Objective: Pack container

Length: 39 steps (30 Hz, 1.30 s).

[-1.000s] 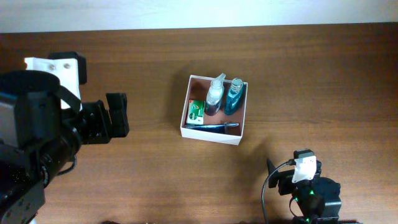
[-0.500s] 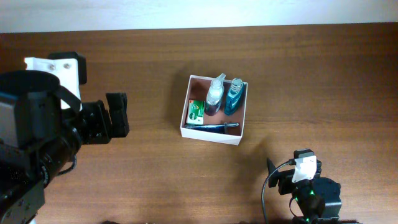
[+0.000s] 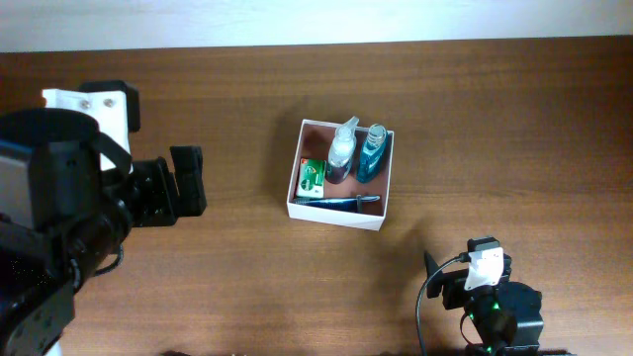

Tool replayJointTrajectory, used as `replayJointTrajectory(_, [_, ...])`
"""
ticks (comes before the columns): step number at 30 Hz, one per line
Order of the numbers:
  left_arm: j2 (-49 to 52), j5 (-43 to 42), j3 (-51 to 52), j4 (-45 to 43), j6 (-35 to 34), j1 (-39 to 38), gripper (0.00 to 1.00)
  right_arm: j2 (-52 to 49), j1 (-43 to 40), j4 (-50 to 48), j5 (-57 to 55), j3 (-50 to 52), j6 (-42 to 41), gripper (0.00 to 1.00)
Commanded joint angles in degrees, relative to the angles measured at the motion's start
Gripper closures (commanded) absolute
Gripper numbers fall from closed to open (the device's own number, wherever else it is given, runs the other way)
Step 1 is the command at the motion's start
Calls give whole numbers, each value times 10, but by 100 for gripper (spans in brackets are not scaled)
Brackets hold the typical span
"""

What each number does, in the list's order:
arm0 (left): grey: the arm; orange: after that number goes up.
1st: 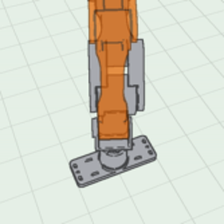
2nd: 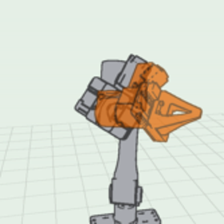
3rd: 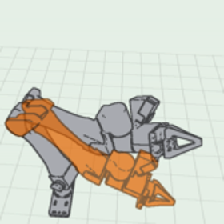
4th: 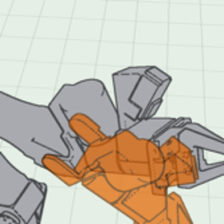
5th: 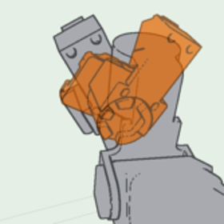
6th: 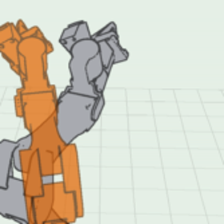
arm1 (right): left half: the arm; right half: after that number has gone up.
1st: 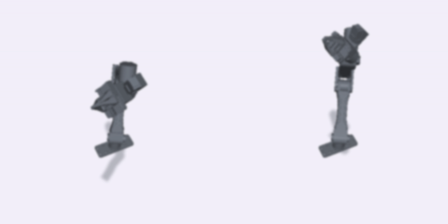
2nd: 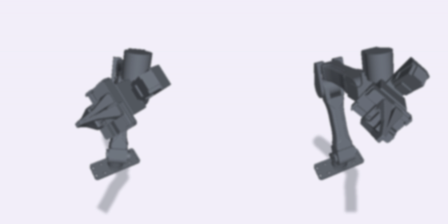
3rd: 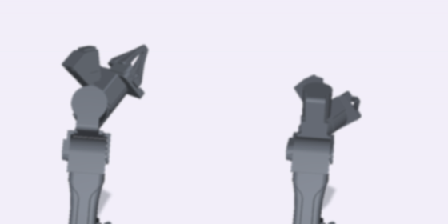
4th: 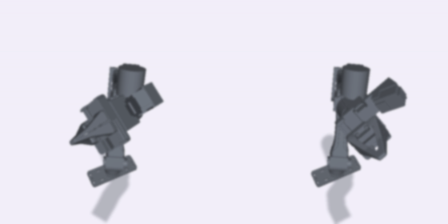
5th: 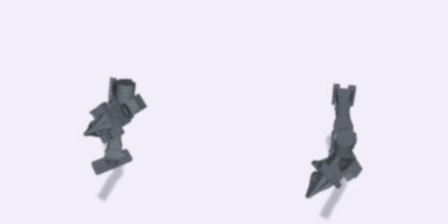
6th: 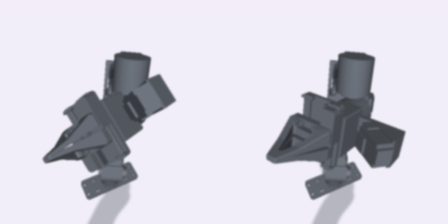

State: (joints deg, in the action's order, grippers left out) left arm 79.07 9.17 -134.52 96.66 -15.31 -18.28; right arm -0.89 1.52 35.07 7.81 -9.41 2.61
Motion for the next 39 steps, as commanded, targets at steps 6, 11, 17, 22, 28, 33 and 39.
replayJointTrajectory(6, [-82, 90, 178, -132, 35, 57, 1, 7, -5, -2, 5, 4, 0, 1])
replayJointTrajectory(11, [-207, 54, 442, -371, 55, 81, 1, 7, -5, -2, 5, 4, -1, 1])
replayJointTrajectory(17, [-365, 52, 750, -606, 60, 82, 1, 7, -5, -2, 5, 4, 0, 1])
replayJointTrajectory(22, [-499, 50, 966, -723, 60, 84, 1, 7, -5, -2, 5, 4, 0, 1])
replayJointTrajectory(28, [-637, 36, 1137, -770, 57, 84, 1, 7, -5, -2, 5, 4, -1, 1])
replayJointTrajectory(33, [-720, 37, 1218, -771, 30, 85, 1, 7, -5, -2, 5, 4, 0, 1])
replayJointTrajectory(39, [-776, 37, 1287, -772, 30, 85, 1, 7, -5, -2, 5, 4, 0, 1])
